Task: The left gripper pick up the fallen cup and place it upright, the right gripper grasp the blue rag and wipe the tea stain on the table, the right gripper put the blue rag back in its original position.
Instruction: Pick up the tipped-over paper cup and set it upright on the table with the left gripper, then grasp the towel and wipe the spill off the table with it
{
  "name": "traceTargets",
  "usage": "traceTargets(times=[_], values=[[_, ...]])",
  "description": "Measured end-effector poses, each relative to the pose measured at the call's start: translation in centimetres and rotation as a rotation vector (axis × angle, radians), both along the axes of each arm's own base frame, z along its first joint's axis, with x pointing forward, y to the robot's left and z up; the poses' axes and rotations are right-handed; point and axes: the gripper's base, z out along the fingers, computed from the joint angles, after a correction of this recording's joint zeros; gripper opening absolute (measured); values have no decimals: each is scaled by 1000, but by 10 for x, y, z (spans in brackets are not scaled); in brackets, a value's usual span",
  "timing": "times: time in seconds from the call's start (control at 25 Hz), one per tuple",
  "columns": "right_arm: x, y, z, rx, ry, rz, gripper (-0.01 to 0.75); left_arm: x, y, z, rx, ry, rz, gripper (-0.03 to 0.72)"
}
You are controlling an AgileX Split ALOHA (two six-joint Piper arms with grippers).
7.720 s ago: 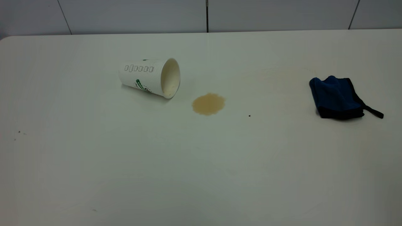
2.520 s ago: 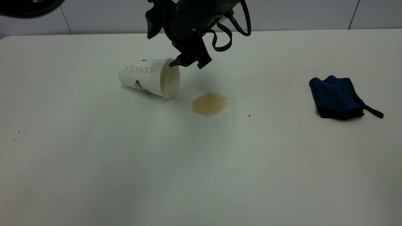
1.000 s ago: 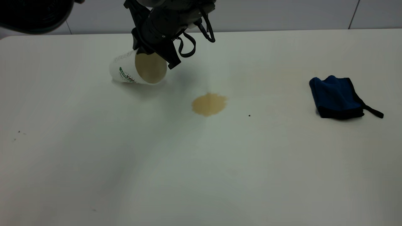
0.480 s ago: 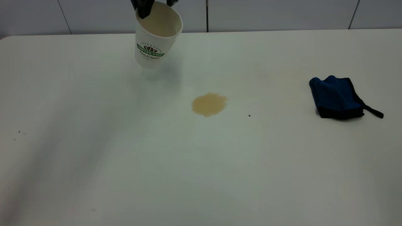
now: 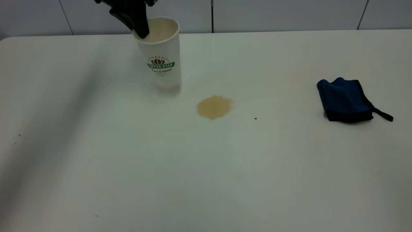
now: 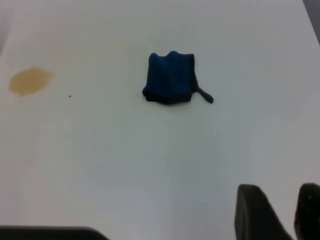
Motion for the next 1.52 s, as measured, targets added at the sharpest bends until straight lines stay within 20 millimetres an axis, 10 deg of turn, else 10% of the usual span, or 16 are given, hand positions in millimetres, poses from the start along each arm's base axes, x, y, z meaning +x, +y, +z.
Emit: traceTargets(times=[0.56, 0.88, 1.12, 1.52], values=[[0, 0, 0, 0, 0, 0, 238, 3, 0, -34, -49, 33, 10, 84], [0, 0, 0, 0, 0, 0, 238, 4, -2, -28, -72, 19, 17, 583], [0, 0, 0, 0, 0, 0, 238, -2, -2, 30, -87, -31, -4, 708], [0, 0, 0, 0, 0, 0, 238, -30, 11, 156, -45, -224, -3, 463]])
